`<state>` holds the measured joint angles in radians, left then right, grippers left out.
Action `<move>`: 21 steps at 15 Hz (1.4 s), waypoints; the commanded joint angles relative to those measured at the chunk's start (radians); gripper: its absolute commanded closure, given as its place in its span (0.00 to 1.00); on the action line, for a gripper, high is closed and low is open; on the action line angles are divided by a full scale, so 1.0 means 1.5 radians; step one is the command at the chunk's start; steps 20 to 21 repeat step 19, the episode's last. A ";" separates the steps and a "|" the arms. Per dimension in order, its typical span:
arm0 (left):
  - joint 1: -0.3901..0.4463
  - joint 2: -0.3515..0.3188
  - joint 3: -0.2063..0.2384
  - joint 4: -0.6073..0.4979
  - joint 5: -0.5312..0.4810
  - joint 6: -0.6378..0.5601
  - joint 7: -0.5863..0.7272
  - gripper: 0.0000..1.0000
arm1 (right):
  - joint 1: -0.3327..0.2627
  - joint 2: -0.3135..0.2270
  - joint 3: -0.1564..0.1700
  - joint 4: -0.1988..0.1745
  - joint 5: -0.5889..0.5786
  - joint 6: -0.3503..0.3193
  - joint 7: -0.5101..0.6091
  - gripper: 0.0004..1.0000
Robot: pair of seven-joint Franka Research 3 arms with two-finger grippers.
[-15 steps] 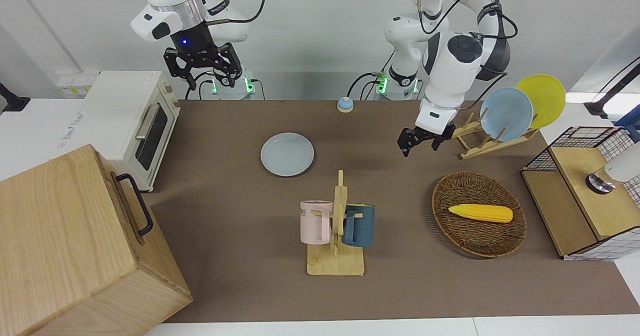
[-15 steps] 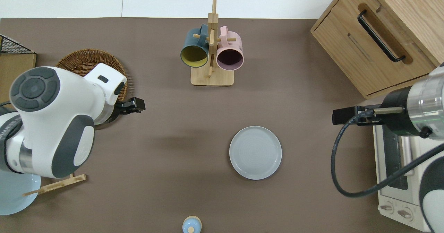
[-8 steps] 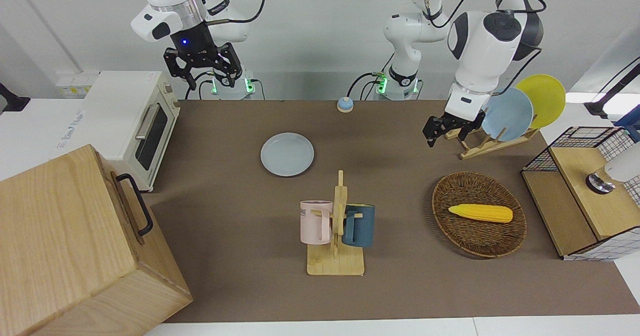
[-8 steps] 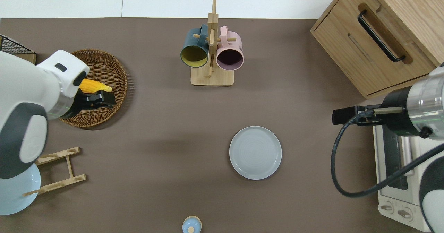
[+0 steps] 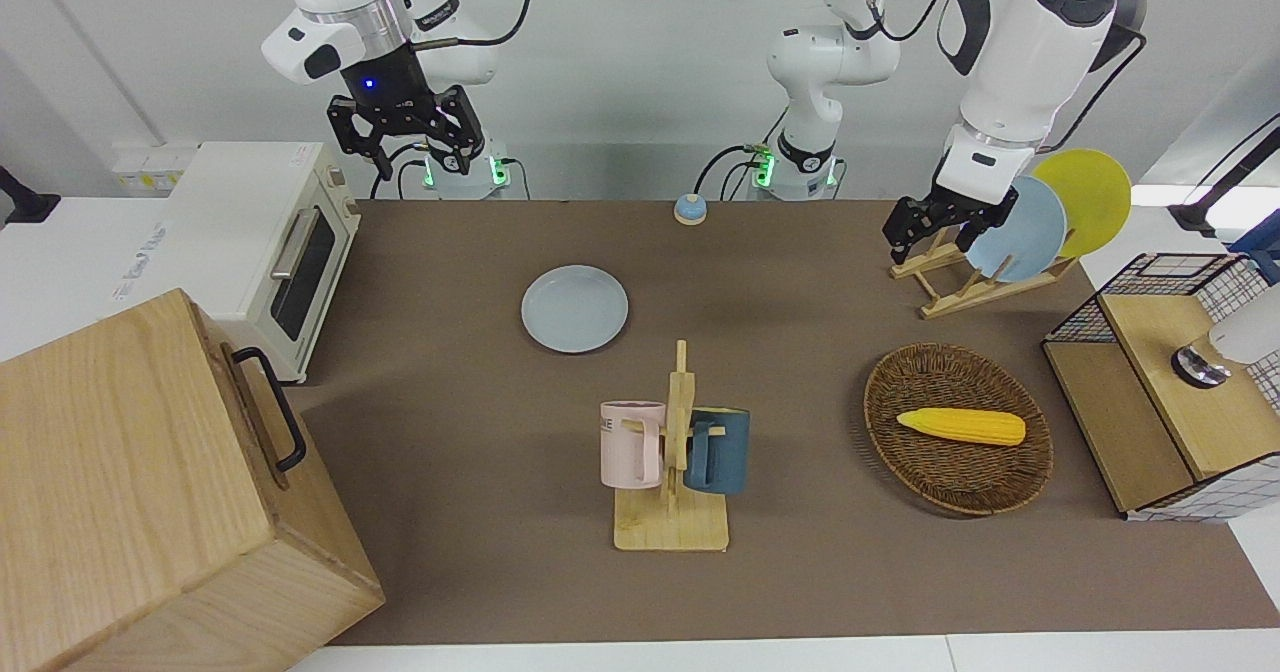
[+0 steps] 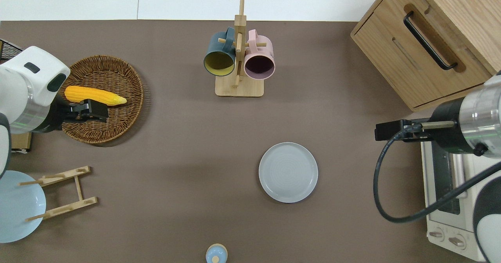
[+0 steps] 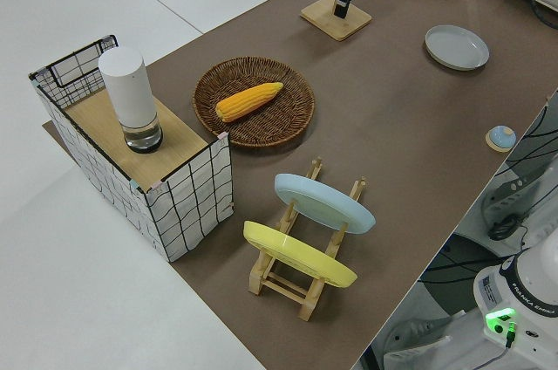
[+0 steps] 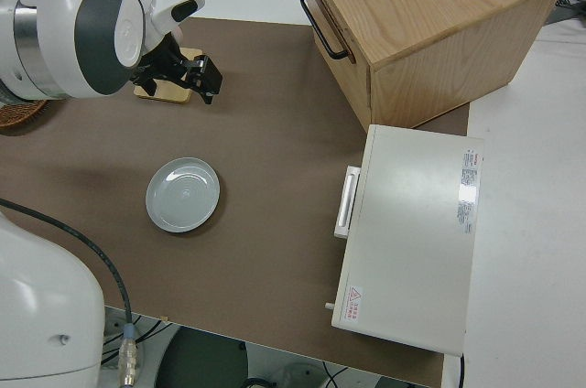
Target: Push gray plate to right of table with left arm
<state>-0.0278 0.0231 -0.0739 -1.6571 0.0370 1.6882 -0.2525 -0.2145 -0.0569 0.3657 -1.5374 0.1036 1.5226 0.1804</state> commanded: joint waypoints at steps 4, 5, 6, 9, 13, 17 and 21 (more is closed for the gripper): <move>-0.017 -0.010 0.023 0.047 -0.004 -0.099 0.012 0.01 | -0.004 0.004 0.003 0.009 0.011 -0.004 0.001 0.00; -0.016 -0.015 0.025 0.046 -0.009 -0.114 0.012 0.01 | -0.004 0.004 0.003 0.009 0.011 -0.004 0.001 0.00; -0.016 -0.016 0.025 0.046 -0.010 -0.126 0.011 0.01 | -0.004 0.004 0.003 0.009 0.011 -0.004 0.001 0.00; -0.027 -0.017 0.023 0.047 -0.007 -0.128 0.004 0.01 | -0.004 0.004 0.003 0.009 0.011 -0.004 0.001 0.00; -0.036 -0.017 0.026 0.047 -0.007 -0.126 0.005 0.01 | -0.004 0.004 0.003 0.009 0.011 -0.004 0.001 0.00; -0.036 -0.016 0.025 0.047 -0.009 -0.120 0.009 0.01 | -0.004 0.004 0.003 0.009 0.011 -0.004 0.001 0.00; -0.035 -0.017 0.025 0.047 -0.011 -0.120 0.006 0.01 | -0.004 0.004 0.003 0.009 0.011 -0.004 0.001 0.00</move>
